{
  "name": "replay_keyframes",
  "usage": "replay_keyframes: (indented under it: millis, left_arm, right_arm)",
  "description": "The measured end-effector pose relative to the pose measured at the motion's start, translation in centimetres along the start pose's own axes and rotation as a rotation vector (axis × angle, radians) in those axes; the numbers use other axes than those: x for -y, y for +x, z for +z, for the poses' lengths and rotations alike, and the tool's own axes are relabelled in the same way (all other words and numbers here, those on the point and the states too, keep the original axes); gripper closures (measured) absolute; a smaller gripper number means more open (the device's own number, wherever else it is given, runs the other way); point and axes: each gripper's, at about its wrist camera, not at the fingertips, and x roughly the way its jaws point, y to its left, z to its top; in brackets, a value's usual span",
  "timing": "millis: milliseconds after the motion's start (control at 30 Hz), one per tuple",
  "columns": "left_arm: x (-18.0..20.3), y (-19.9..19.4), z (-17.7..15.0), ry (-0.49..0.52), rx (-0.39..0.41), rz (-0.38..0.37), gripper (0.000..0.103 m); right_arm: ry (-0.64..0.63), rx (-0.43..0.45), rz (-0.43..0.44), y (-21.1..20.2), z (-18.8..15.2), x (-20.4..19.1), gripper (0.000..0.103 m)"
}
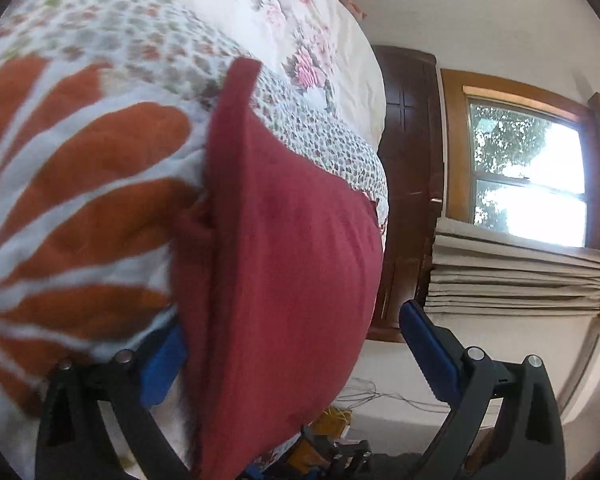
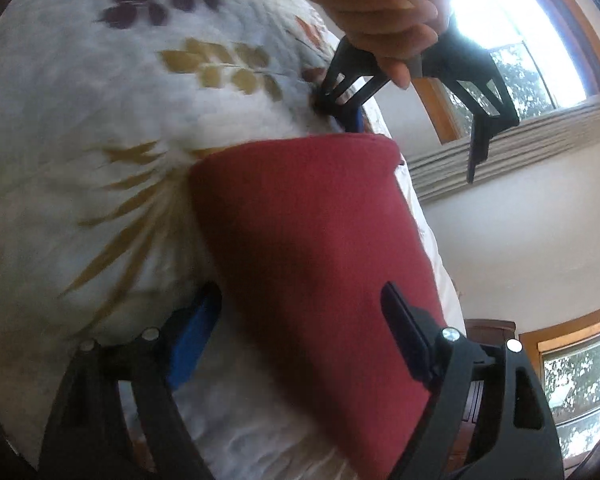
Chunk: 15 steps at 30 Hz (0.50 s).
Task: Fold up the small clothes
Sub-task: 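Grasp the folded sweater edge with the left gripper and lift it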
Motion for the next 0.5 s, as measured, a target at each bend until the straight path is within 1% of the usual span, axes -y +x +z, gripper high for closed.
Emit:
replay_keyframes:
  millis: [67,133,200,233,300,333,367,400,433,467,500]
  left_arm:
    - [-0.1,0.5,0.6,-0.007,0.002,0.0,0.004]
    - [-0.7,0.7,0.8,-0.02,0.011,0.003,0.004]
    - [-1.3,0.7,0.9,-0.027,0.012,0.005,0.004]
    - [-1.2,0.9,1.0,-0.029,0.005,0.013,0.004]
    - [-0.9,1.4,1.5,-0.028,-0.013,0.025,0.004]
    - [-0.7,1.6,1.6,-0.023,-0.032,0.047,0.01]
    - [-0.6,1.7,1.6,-0.023,-0.042,0.066,0.03]
    - [-0.7,1.7,1.7,-0.033,-0.044,0.083,0.041]
    - [-0.9,1.5,1.8,-0.048,-0.039,0.086,0.047]
    - [-1.1,1.3,1.9,-0.067,-0.029,0.08,0.052]
    - [-1.3,1.2,1.9,-0.078,-0.023,0.076,0.054]
  right_arm:
    - [0.035,-0.015,-0.018,0.9,0.3,1.1,0.022]
    - [0.05,-0.023,-0.01,1.4,0.4,1.2,0.022]
    - [0.024,-0.009,-0.014,1.6,0.8,0.6,0.024]
    - [0.007,0.002,-0.016,1.8,1.5,0.4,0.025]
    - [0.014,0.009,-0.012,2.0,2.9,1.0,0.025]
    - [0.034,0.004,0.004,2.1,3.7,1.2,0.025]
    - [0.048,0.002,0.014,2.2,4.0,1.5,0.027]
    - [0.055,0.003,0.024,2.2,4.3,1.5,0.03]
    - [0.068,0.003,0.053,2.0,4.3,1.6,0.039]
    - [0.076,0.002,0.071,1.9,4.2,1.7,0.049]
    - [0.085,0.002,0.085,1.7,4.2,1.8,0.053]
